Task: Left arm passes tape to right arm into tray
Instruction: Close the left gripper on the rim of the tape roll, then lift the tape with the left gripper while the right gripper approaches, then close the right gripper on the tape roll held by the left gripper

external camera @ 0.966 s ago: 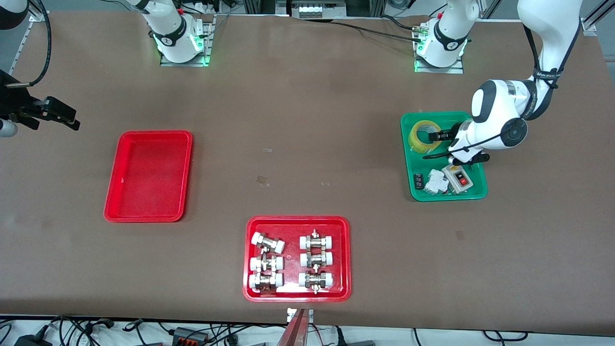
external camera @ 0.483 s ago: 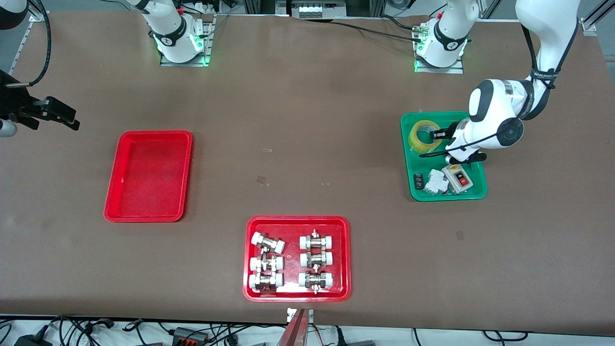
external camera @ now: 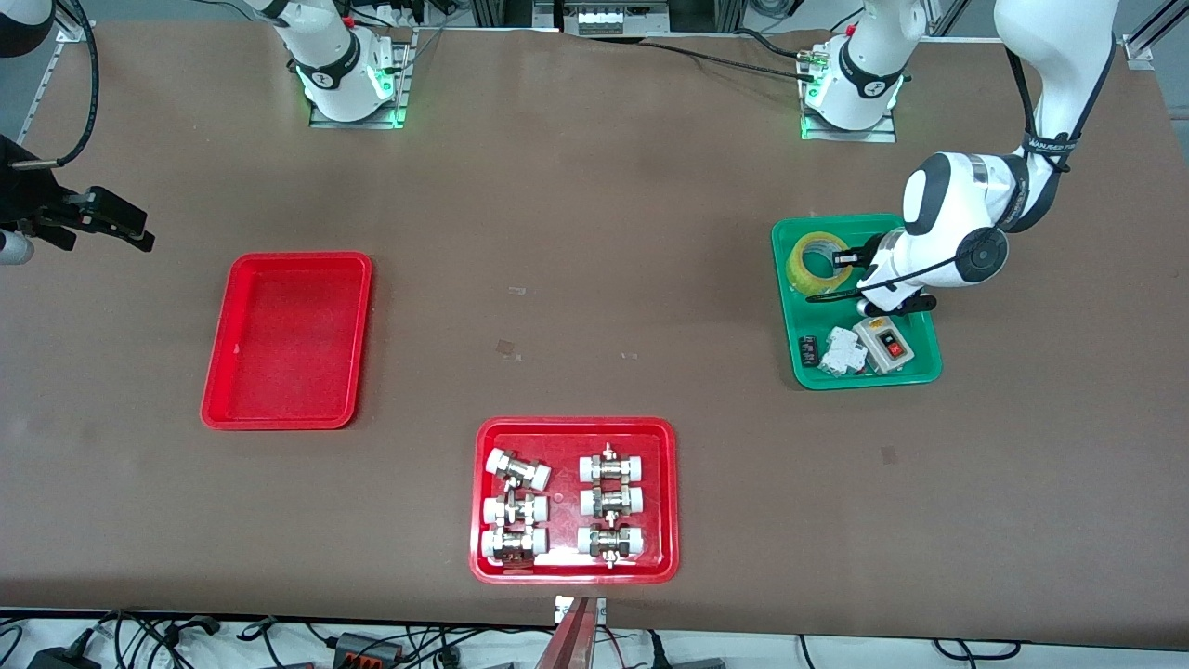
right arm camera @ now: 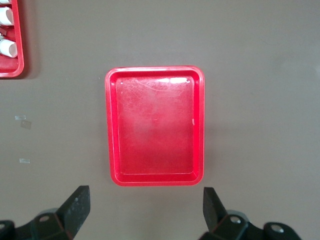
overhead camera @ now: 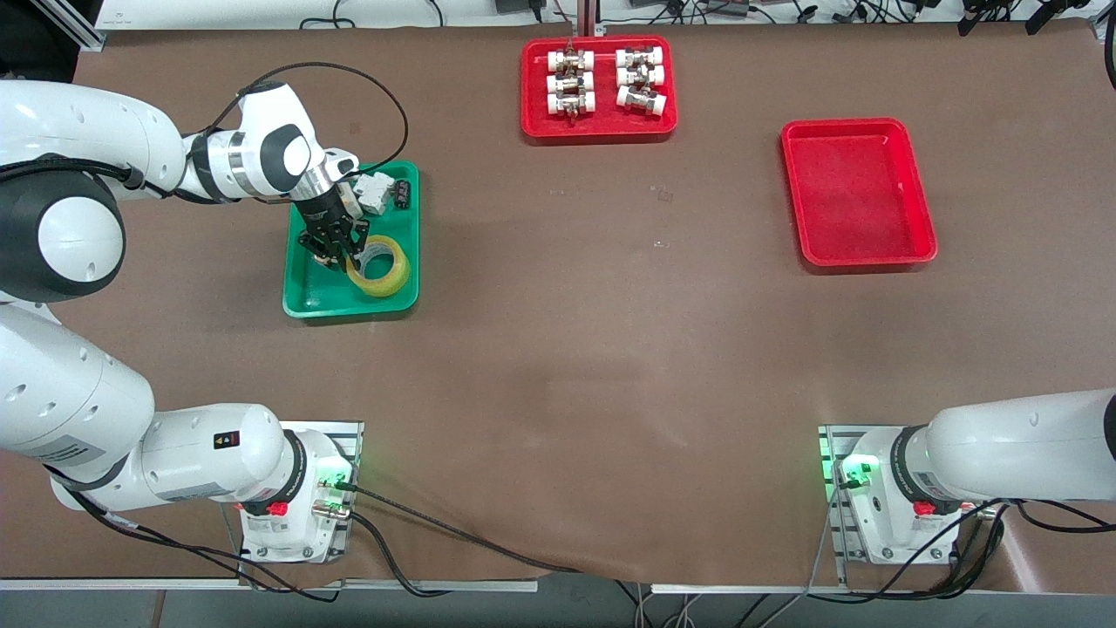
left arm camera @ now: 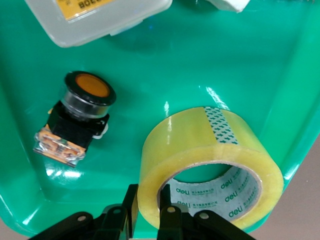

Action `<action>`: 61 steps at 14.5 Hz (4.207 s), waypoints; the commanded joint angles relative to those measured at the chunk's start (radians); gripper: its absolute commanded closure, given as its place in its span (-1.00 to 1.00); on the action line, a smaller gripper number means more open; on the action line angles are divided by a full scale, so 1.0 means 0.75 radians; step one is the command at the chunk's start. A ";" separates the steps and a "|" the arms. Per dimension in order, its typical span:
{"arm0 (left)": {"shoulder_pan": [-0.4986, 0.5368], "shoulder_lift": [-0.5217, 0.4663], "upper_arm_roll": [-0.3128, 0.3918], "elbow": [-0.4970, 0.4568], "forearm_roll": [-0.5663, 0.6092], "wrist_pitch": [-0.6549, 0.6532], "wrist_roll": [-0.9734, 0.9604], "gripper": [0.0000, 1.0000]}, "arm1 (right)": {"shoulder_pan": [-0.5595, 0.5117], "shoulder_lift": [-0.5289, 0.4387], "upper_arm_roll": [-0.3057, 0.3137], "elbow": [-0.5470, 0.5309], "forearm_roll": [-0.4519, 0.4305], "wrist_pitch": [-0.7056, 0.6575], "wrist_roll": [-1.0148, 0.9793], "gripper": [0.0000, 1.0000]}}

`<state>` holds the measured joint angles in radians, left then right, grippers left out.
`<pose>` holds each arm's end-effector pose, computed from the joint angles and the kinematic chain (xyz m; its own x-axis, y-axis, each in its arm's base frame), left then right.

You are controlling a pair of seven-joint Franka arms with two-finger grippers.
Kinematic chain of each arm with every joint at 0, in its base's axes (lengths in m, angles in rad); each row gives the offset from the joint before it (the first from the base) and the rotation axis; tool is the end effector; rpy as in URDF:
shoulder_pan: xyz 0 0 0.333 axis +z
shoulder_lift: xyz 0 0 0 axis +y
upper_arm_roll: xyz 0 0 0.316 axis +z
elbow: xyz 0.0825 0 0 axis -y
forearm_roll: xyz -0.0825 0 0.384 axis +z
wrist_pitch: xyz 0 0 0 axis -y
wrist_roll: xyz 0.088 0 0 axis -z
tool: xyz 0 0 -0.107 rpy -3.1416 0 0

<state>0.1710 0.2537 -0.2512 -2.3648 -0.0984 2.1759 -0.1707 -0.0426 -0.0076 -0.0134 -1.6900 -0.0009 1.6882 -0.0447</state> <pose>0.4553 -0.0454 0.1964 0.8890 0.1331 -0.4382 0.1662 -0.9854 0.0378 0.5586 -0.0314 0.5823 0.9999 -0.0112 0.0058 -0.0112 -0.9999 0.0011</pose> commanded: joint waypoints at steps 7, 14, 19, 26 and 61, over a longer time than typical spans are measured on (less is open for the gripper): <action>-0.003 -0.034 -0.009 0.301 -0.018 -0.366 0.007 0.68 | -0.007 -0.010 0.008 0.010 -0.009 -0.032 0.000 -1.00; -0.054 -0.033 -0.152 0.860 -0.278 -0.851 -0.099 0.79 | -0.007 -0.010 0.008 0.010 -0.011 -0.036 0.000 -1.00; -0.050 -0.040 -0.313 1.103 -0.504 -0.995 -0.173 0.81 | -0.007 -0.004 0.008 0.010 -0.005 -0.034 -0.014 -1.00; -0.187 0.036 -0.356 1.157 -0.803 -0.764 -0.510 0.85 | 0.075 0.055 0.016 0.016 0.007 -0.058 -0.014 -1.00; -0.230 0.093 -0.361 1.157 -0.959 -0.502 -0.591 0.93 | 0.787 0.474 0.022 0.525 0.862 0.310 0.403 -1.00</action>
<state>-0.0075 0.3195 -0.5143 -1.5229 -0.8048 1.8126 -0.6030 0.5449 0.3366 0.0090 -1.3265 0.6510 1.9427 0.2340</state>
